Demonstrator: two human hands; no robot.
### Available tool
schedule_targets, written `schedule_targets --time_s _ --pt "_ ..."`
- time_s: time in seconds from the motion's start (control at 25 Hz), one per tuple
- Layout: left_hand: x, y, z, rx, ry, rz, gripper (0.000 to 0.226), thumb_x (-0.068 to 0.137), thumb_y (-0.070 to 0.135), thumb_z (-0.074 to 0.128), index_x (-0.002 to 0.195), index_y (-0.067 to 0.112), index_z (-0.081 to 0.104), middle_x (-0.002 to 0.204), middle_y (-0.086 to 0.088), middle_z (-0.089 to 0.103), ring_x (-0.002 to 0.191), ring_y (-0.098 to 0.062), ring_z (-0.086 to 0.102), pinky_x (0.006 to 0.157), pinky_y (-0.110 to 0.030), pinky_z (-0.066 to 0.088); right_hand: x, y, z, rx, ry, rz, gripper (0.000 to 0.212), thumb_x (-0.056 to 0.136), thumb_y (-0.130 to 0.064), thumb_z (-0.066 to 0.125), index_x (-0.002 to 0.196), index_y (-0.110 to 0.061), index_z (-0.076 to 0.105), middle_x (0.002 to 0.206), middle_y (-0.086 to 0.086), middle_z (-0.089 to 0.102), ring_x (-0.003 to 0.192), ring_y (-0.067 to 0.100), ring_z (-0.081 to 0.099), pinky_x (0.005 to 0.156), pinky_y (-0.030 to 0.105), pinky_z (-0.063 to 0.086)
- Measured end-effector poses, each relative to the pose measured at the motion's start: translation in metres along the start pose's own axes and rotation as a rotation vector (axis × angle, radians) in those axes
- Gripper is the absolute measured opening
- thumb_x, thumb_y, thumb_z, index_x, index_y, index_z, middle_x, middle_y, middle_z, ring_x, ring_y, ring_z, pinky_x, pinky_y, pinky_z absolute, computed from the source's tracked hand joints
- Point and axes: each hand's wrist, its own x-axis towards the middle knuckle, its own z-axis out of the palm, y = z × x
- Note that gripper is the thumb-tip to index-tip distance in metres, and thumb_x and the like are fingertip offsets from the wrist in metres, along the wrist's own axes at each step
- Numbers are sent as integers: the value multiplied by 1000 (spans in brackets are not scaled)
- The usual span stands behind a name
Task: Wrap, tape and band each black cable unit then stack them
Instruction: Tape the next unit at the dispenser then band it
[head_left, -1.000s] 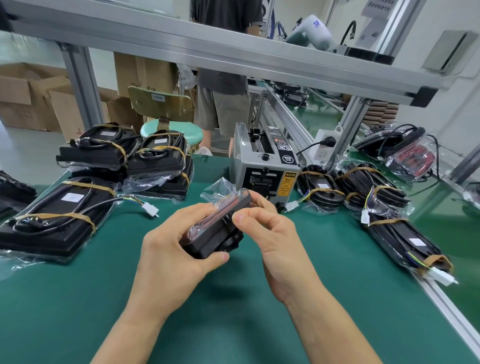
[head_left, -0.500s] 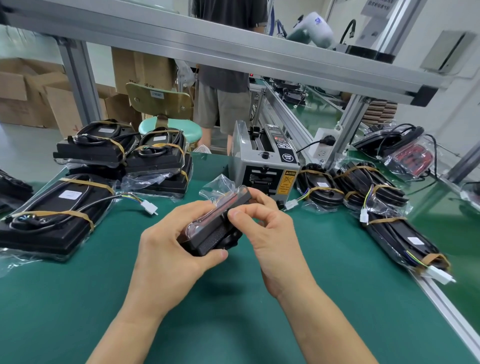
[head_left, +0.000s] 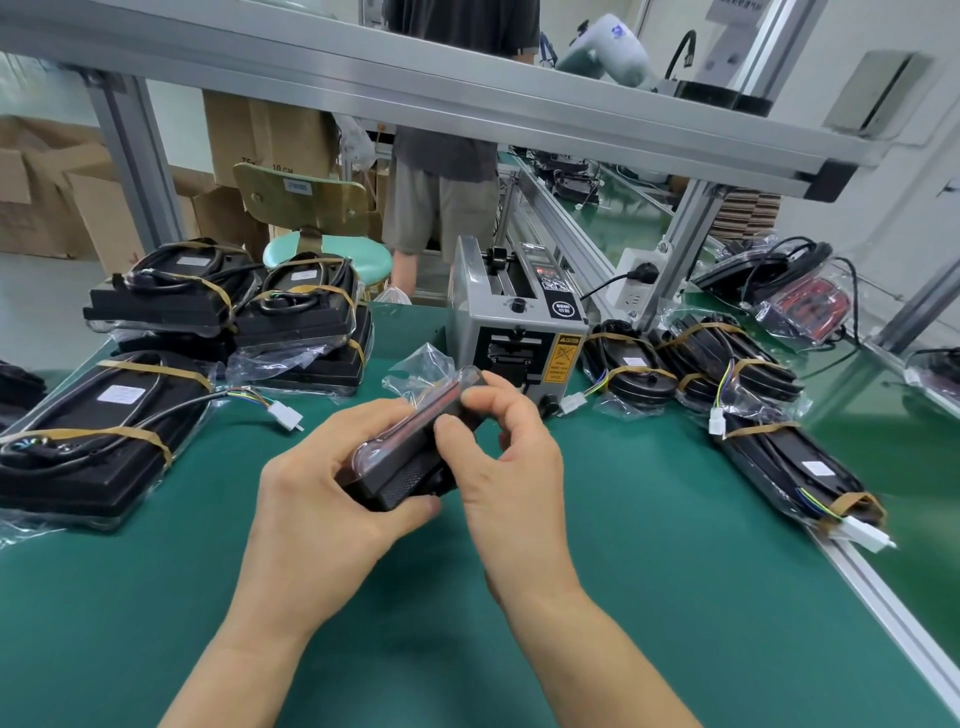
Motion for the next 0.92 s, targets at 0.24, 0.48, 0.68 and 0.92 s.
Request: schedule_targets --time_s 0.24,0.48,0.68,0.92 --pt "-2 -1 -1 -6 -19 -7 73 47 -2 90 107 33 68 104 20 68 94 2 63 83 -6 43 3 3 -4 84 -32 75 31 85 -17 69 109 -30 55 109 -11 62 104 -3 55 95 22 41" --pt "-3 1 -3 -33 -2 -22 69 45 11 90 106 35 68 103 20 68 94 2 63 80 -4 42 2 2 -11 -53 -173 -5 63 66 -30 77 122 -33 48 120 -14 58 110 -10 50 83 -1 34" --pt "-4 -1 -6 -62 -59 4 65 46 16 83 107 35 68 106 18 69 98 0 64 84 -6 42 24 -2 -21 81 -311 177 66 60 -11 82 117 -29 54 114 -9 60 101 0 54 76 7 42" --pt "-5 -12 -25 -532 -36 -54 75 33 6 81 105 27 73 99 4 74 90 -12 70 80 -22 54 25 6 -45 -175 -462 32 86 61 -33 80 135 -41 39 137 -21 47 131 -2 38 105 18 30"
